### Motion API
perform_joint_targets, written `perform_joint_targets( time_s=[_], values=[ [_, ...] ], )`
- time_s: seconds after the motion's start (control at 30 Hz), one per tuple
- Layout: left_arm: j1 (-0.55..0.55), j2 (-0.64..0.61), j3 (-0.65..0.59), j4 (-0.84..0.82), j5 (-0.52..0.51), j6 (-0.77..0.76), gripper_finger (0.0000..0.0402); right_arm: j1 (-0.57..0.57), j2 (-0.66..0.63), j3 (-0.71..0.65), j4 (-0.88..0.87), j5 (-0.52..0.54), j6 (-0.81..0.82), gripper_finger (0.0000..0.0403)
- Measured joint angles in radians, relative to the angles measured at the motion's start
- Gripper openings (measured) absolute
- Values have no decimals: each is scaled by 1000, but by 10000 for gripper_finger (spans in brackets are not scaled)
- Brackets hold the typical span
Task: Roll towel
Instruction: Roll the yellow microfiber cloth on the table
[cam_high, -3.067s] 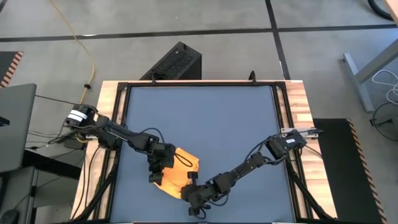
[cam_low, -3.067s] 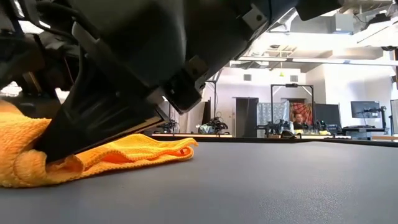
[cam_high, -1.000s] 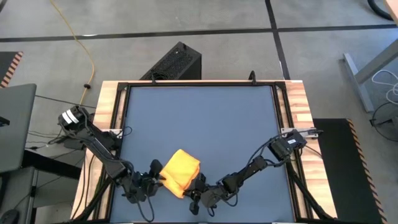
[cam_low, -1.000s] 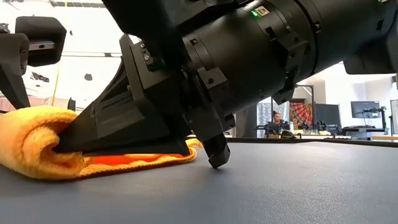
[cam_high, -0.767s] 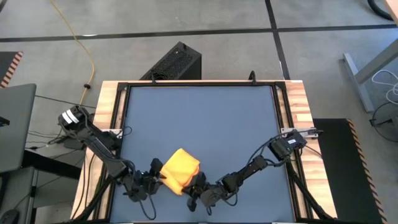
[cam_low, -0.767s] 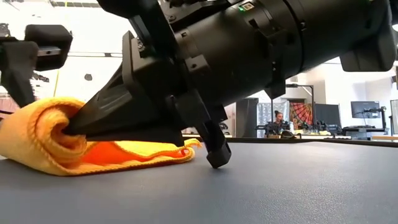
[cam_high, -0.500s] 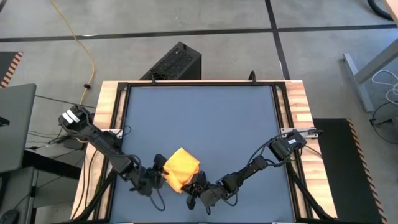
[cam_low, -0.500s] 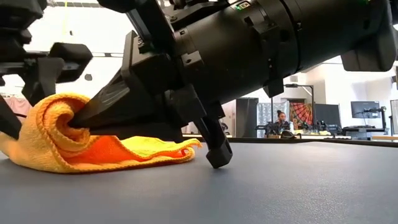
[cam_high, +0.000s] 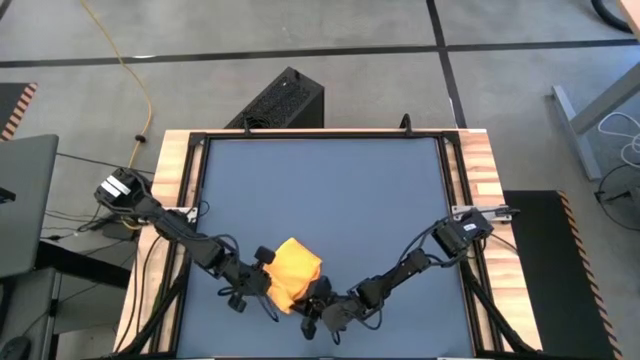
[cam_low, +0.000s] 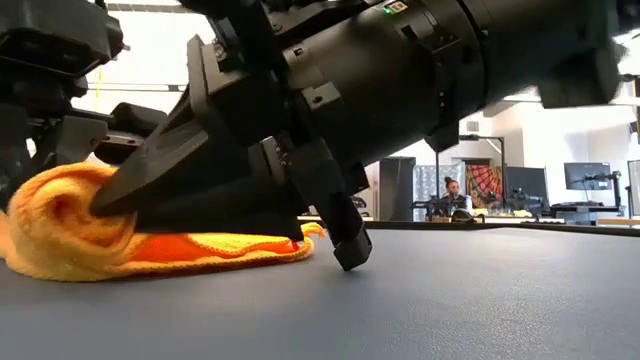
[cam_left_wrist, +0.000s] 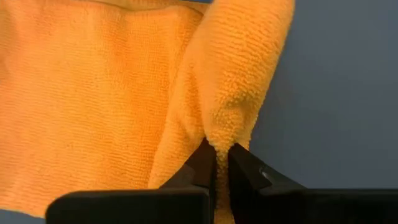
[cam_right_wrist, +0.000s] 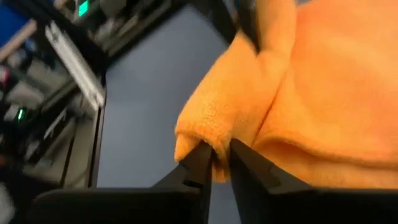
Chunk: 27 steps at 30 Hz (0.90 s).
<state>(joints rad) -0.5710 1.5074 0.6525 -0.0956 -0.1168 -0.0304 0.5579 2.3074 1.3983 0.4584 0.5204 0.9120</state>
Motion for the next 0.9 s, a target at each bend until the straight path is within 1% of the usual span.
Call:
perform_joint_targets(
  time_s=[0.07, 0.13, 0.27, 0.33, 0.4, 0.5, 0.57, 0.63, 0.77, 0.9],
  values=[
    [16, 0, 0, 0, 27, -1, 9, -8, -22, 0, -53, -80, -5, 95],
    [34, 0, 0, 0, 59, -4, 9, -11, -50, -1, -147, -119, 5, 110],
    [70, 0, 12, -17, 139, -13, 3, -4, -109, -1, -351, -116, 24, 131],
    [88, 0, 32, -46, 165, -17, 3, 3, -137, -1, -405, -88, 20, 137],
    [107, 0, 60, -83, 184, -26, 2, 6, -154, -1, -404, -53, -42, 140],
    [155, 0, 104, -151, 215, -92, 2, 17, -158, -1, -317, -14, -221, 143],
    [196, 0, 124, -198, 272, -131, 2, 26, -156, 0, -245, 1, -372, 143],
    [233, 0, 132, -224, 327, -167, 1, 30, -148, 3, -204, 17, -487, 143],
    [285, 0, 130, -240, 414, -201, 1, 27, -143, 1, -238, 109, -605, 143],
    [299, 0, 129, -251, 523, -141, 1, 12, -143, 2, -232, 156, -651, 143]
  ],
)
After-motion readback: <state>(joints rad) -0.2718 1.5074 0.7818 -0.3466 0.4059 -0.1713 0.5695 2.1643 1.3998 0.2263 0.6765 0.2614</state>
